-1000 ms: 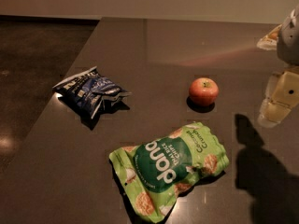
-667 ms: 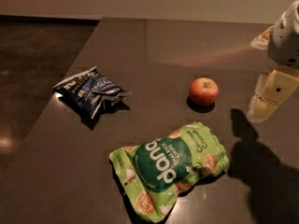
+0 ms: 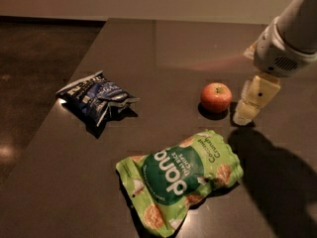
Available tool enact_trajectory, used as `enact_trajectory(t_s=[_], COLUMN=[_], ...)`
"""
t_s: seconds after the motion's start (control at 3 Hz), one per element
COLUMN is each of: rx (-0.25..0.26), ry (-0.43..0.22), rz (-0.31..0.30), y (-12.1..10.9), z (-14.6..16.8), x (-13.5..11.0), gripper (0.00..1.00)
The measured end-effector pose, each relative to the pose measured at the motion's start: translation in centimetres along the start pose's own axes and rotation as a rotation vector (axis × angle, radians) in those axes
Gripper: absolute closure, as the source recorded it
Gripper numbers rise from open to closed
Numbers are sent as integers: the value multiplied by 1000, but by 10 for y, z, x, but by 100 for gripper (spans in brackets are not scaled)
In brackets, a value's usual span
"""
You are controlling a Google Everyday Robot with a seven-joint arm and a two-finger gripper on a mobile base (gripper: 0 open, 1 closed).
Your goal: Pick apple
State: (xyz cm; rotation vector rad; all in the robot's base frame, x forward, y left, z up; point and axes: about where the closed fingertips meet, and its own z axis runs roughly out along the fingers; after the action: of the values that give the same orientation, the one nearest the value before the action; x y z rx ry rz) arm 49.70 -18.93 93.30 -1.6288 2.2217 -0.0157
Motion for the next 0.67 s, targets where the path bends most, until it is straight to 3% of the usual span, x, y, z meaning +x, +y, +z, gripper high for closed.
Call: enact_trajectory(t_s=[0.67], rx=[-56], ry=[-53], rz=[62], y=[-23], z=[46], x=[-11], gripper=[0])
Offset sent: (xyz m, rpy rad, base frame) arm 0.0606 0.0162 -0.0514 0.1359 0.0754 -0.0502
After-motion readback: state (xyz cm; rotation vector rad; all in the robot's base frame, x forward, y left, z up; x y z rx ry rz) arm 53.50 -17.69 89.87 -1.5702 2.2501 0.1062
